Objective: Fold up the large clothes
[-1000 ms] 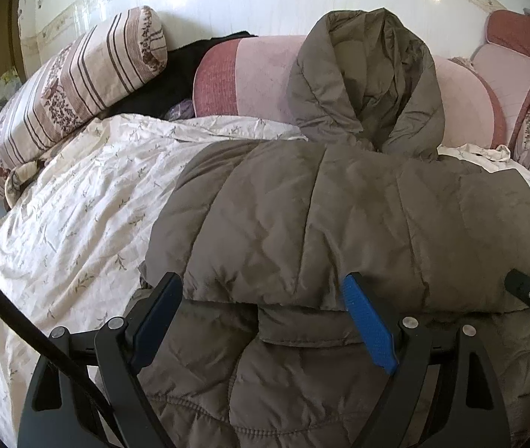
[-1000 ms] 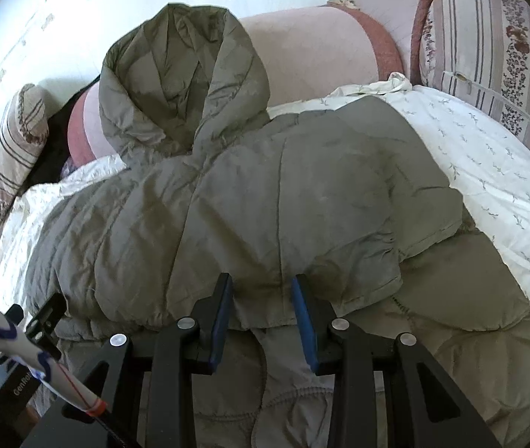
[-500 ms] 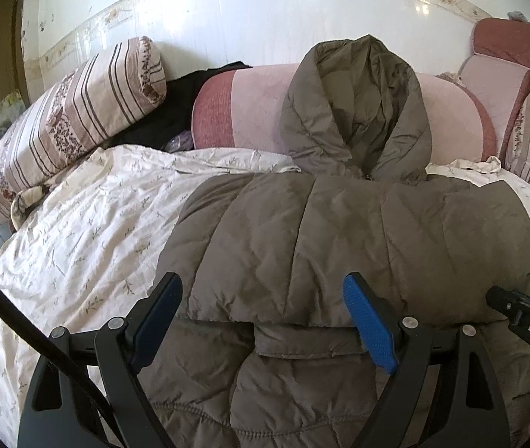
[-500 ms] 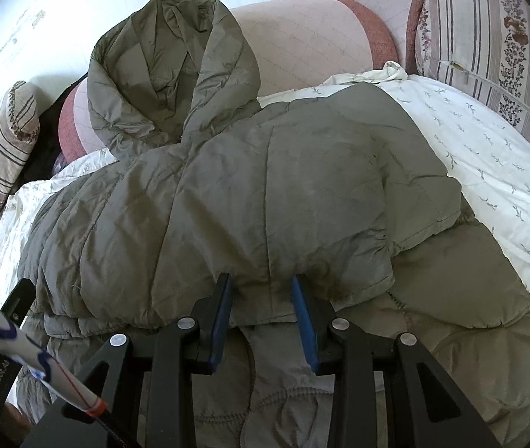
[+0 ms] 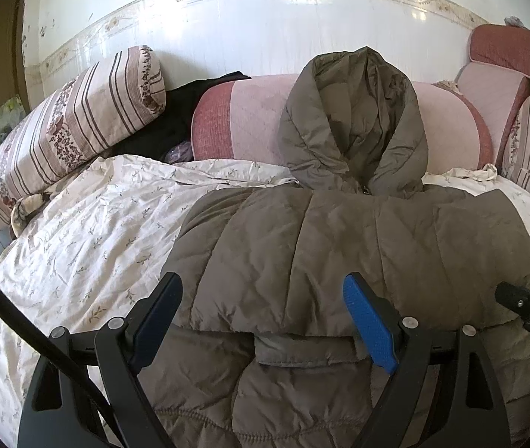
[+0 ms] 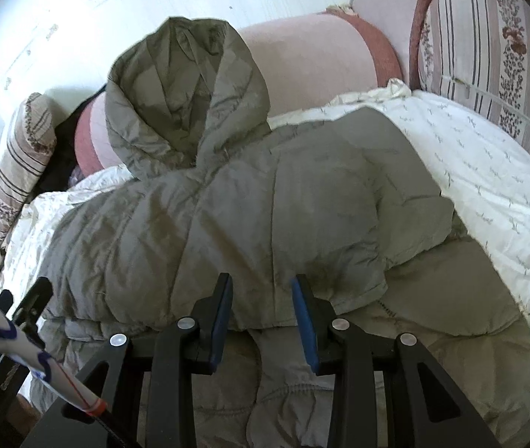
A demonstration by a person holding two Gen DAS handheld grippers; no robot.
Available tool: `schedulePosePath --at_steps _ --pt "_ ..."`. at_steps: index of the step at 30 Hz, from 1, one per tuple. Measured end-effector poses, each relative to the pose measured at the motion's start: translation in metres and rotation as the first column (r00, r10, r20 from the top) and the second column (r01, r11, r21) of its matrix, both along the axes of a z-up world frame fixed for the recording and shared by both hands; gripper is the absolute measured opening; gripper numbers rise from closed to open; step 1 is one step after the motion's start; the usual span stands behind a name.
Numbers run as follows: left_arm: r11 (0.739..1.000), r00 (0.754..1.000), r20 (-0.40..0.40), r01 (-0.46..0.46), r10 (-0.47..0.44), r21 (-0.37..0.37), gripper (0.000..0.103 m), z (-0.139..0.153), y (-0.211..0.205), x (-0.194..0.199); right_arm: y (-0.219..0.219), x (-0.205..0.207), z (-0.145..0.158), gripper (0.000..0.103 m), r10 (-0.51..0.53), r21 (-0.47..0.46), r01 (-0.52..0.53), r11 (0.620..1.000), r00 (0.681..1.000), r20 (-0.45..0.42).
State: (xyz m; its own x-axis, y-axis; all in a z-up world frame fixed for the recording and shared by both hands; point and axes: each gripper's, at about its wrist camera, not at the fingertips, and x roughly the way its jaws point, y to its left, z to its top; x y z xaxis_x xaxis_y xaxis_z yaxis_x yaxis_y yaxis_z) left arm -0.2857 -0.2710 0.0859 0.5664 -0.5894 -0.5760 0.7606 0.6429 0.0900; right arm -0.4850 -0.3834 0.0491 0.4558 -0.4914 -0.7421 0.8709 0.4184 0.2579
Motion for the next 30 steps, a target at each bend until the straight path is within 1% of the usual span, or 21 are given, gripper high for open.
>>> schedulePosePath --at_steps 6,8,10,12,14,16,17,20,22,26,30 --pt "1.0 1.0 -0.031 0.002 -0.003 -0.022 0.087 0.005 -0.001 0.004 0.005 -0.009 0.015 0.036 0.021 -0.035 -0.02 0.999 1.0 0.008" --pt "0.999 0.999 -0.045 0.004 -0.005 -0.035 0.087 0.007 0.0 0.004 0.007 -0.014 0.019 0.036 0.027 -0.035 -0.027 0.999 1.0 0.011" --pt "0.999 0.998 -0.057 0.009 -0.011 -0.031 0.087 0.007 -0.002 0.005 0.008 -0.019 0.025 0.036 0.032 -0.024 -0.031 0.999 0.999 0.021" --pt "1.0 0.998 -0.065 -0.003 0.003 0.001 0.087 0.002 -0.005 0.007 0.007 -0.026 0.033 0.036 0.03 -0.001 -0.03 1.0 0.999 0.041" --pt "0.999 0.995 -0.094 -0.016 0.02 0.043 0.087 -0.005 -0.01 0.012 0.003 -0.029 0.04 0.036 0.035 0.033 -0.037 0.999 0.998 0.051" --pt "0.995 0.99 -0.139 -0.025 0.039 0.098 0.087 -0.015 -0.016 0.019 -0.006 -0.029 0.051 0.036 0.055 0.061 -0.058 0.996 0.997 0.048" --pt "0.989 0.983 -0.177 -0.021 0.047 0.145 0.087 -0.024 -0.02 0.024 -0.01 -0.028 0.059 0.036 0.059 0.058 -0.061 0.996 0.998 0.035" --pt "0.983 0.964 -0.26 -0.009 0.057 0.183 0.088 -0.04 -0.023 0.034 -0.025 -0.024 0.083 0.036 0.07 0.036 -0.07 0.997 0.998 0.002" --pt "0.984 0.954 -0.293 -0.011 0.064 0.178 0.089 -0.042 -0.022 0.037 -0.038 -0.019 0.103 0.036 0.073 0.023 -0.073 0.997 0.997 0.0" --pt "0.986 0.953 -0.298 -0.012 0.061 0.164 0.089 -0.039 -0.02 0.037 -0.07 0.003 0.141 0.036 0.078 -0.018 -0.077 0.997 0.997 0.012" --pt "0.994 0.948 -0.313 -0.018 0.05 0.104 0.089 -0.029 -0.014 0.039 -0.107 0.038 0.171 0.036 0.073 -0.105 -0.072 0.992 0.997 0.009"
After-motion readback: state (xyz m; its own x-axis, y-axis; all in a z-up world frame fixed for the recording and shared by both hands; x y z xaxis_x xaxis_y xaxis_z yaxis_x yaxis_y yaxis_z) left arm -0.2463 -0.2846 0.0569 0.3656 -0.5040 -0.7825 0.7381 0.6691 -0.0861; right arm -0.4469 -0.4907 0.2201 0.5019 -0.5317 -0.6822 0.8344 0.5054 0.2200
